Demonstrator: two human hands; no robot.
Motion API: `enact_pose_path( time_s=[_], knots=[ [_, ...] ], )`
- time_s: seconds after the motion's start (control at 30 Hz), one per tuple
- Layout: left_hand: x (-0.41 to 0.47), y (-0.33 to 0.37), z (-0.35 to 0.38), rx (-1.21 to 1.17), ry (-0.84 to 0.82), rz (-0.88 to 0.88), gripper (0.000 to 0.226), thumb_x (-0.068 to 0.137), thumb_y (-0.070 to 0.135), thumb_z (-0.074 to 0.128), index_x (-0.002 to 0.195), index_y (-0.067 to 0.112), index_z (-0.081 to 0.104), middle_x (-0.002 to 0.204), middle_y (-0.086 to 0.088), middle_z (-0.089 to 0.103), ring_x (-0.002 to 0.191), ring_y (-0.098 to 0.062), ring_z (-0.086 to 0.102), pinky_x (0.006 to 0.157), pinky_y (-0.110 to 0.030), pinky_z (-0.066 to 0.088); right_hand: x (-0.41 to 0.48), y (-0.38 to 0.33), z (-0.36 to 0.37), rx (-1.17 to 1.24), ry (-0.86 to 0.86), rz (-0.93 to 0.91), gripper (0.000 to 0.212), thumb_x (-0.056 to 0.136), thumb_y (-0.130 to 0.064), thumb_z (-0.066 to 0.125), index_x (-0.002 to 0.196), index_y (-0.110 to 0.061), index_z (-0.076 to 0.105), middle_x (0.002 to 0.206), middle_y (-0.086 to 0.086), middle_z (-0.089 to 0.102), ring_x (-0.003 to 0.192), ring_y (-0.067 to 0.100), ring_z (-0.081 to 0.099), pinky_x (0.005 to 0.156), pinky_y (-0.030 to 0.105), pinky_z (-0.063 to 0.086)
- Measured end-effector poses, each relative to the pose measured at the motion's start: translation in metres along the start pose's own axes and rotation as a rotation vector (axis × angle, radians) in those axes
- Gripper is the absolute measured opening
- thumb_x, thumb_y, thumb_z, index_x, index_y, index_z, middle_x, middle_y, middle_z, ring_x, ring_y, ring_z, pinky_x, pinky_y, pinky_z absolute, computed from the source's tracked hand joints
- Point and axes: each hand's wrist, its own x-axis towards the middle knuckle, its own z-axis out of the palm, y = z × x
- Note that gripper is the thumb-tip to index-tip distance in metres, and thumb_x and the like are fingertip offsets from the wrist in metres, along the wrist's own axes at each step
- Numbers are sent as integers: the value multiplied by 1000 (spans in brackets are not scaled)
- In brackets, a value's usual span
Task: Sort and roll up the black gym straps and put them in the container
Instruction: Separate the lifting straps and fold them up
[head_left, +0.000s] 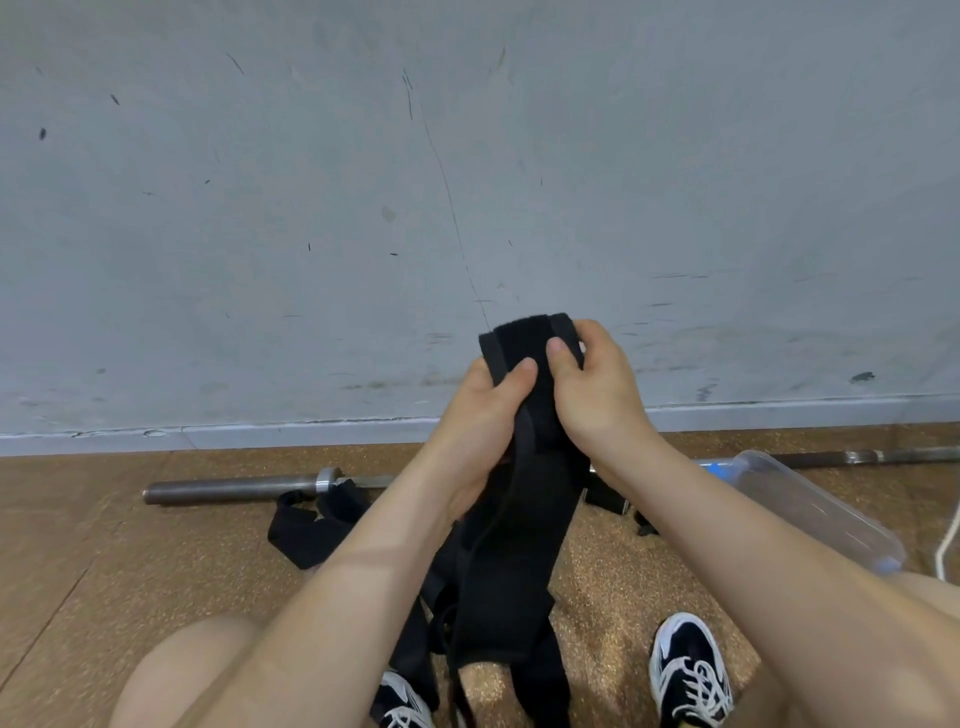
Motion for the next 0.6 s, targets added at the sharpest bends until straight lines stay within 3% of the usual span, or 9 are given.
enact_pose_path(
  time_s=[0.07, 0.2, 0.3, 0.43, 0.53, 0.6],
  knots=[
    [2, -2, 1, 28, 73, 31, 25, 104, 26, 48, 125, 17, 59, 111, -6, 73, 98, -18, 72, 78, -33, 60, -1, -1, -1, 21, -53, 13, 16, 104, -27, 45, 112, -18, 57, 103, 2, 66, 99, 21, 66, 86, 40, 56],
    [8, 2, -5, -25, 257, 85, 22, 103, 22, 50, 124, 16, 56, 110, -6, 72, 97, -19, 72, 75, -34, 61, -1, -5, -10, 179, -427, 154, 29, 103, -31, 52, 132, -30, 51, 116, 1, 69, 102, 17, 70, 83, 31, 59],
    [10, 10, -12, -127, 365, 80, 21, 102, 23, 52, 121, 15, 57, 107, -7, 72, 94, -22, 72, 71, -34, 61, 1, -8, -19, 210, -589, 231, 35, 100, -29, 56, 135, -31, 50, 115, 7, 72, 99, 23, 73, 86, 38, 60],
    [13, 10, -18, -77, 337, 11, 30, 97, 28, 59, 125, 18, 56, 113, -7, 70, 101, -24, 70, 83, -43, 60, -4, -8, -12, 152, -473, 161, 30, 101, -19, 55, 130, -26, 51, 105, 9, 73, 89, 19, 74, 75, 29, 61],
    [11, 7, -15, 50, 208, -36, 34, 93, 25, 64, 126, 21, 56, 113, -6, 70, 103, -25, 69, 83, -46, 60, -1, -3, -7, 59, -351, 108, 32, 103, -21, 52, 134, -26, 48, 117, 5, 67, 101, 20, 69, 87, 37, 59],
    [10, 6, -14, 30, 218, -16, 33, 95, 17, 61, 127, 19, 55, 113, -7, 69, 102, -24, 69, 79, -41, 61, -1, -3, -7, -155, -354, 37, 36, 104, -27, 49, 139, -26, 44, 119, 3, 63, 106, 21, 64, 92, 38, 55]
  ],
)
